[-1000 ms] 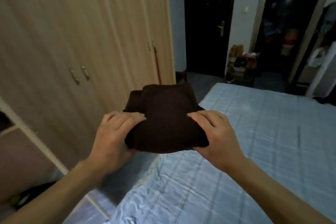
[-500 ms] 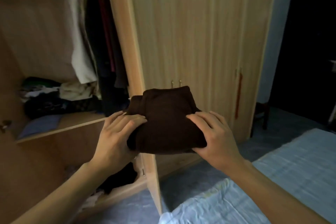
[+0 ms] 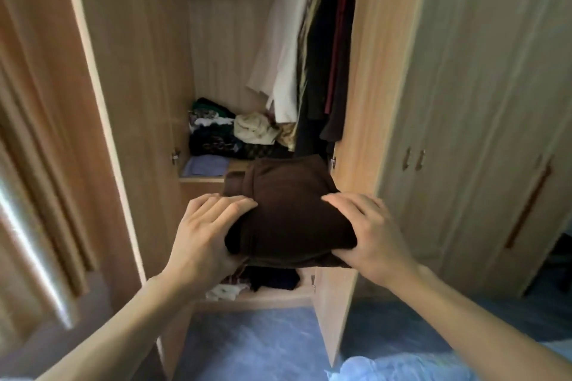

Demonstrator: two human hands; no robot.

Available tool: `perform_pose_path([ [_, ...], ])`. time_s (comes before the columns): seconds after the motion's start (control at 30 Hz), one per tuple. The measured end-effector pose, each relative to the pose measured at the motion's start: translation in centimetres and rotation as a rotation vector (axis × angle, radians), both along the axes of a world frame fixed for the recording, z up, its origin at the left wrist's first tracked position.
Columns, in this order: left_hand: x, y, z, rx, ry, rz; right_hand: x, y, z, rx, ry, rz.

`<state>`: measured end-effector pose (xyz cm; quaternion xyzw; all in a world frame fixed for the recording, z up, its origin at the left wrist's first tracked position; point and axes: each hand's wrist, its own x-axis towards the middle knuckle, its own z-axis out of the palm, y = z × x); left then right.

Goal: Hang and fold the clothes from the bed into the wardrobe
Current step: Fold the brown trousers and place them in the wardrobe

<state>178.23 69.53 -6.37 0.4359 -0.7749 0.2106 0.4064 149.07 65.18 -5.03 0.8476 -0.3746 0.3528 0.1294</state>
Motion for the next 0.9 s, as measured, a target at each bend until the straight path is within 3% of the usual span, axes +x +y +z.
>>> perform_pose_path([
  [0.3, 5.3, 3.2, -0.8, 0.006, 0.034, 0.163, 6.3, -1.7, -0.2, 0.012, 0.028, 0.178],
  [0.63, 1.1, 1.8, -2.0, 0.099, -0.064, 0.246, 3.0, -4.9, -4.3, 0.109, -0.04, 0.25],
  [0.9, 3.8, -2.5, -6.4, 0.215, -0.021, 0.222, 5.0, -9.1, -8.4, 0.203, 0.022, 0.245],
])
